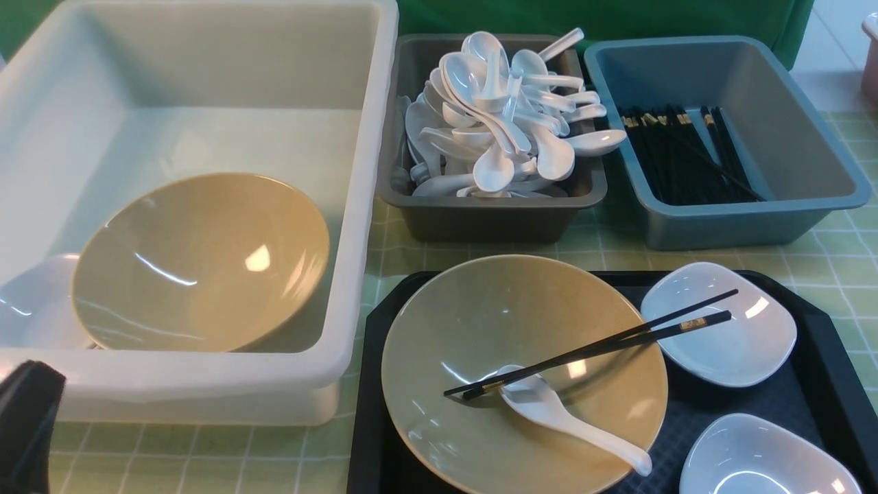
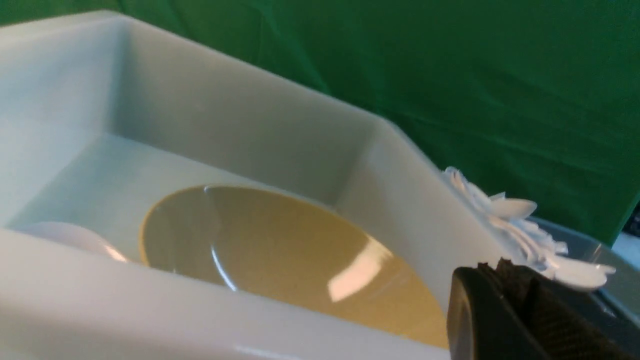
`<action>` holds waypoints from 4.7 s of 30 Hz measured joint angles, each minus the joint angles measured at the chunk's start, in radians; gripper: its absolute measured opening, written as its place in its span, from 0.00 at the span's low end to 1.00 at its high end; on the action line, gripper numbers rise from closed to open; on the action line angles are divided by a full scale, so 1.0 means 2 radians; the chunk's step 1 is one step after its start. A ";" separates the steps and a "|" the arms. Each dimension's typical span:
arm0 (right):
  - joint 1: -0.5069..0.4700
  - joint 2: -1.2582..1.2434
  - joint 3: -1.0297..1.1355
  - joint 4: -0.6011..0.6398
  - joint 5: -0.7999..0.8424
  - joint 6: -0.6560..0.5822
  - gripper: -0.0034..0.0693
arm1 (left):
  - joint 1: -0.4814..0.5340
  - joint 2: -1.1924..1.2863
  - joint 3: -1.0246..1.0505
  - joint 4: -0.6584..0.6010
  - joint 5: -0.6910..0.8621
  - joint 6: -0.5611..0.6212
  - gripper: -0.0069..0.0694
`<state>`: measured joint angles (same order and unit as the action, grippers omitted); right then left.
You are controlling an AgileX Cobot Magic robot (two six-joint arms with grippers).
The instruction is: On green table put chopsticks spoon bowls plates into blue grey white boxes.
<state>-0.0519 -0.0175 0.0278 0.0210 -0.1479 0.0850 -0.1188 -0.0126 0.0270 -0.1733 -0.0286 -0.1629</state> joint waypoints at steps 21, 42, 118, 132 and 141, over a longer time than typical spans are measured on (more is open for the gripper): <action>0.000 0.234 -0.375 0.001 0.082 0.038 0.37 | 0.000 0.181 -0.330 0.029 0.075 -0.079 0.09; 0.034 0.559 -0.594 0.160 0.554 -0.376 0.39 | -0.094 0.316 -0.418 -0.071 0.303 0.172 0.09; 0.041 1.046 -0.942 -0.053 0.351 -0.012 0.13 | -0.189 0.484 -0.418 -0.554 0.319 0.718 0.09; 0.039 1.050 -0.944 -0.065 0.396 -0.018 0.41 | -0.189 0.484 -0.418 -0.566 0.321 0.725 0.09; 0.039 0.862 -0.879 -0.066 0.494 -0.058 0.59 | -0.189 0.481 -0.418 -0.566 0.337 0.725 0.09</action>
<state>0.0260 1.7056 -1.7296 -0.1101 0.8409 -0.0316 -0.4961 0.9495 -0.8093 -1.3057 0.6456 1.2864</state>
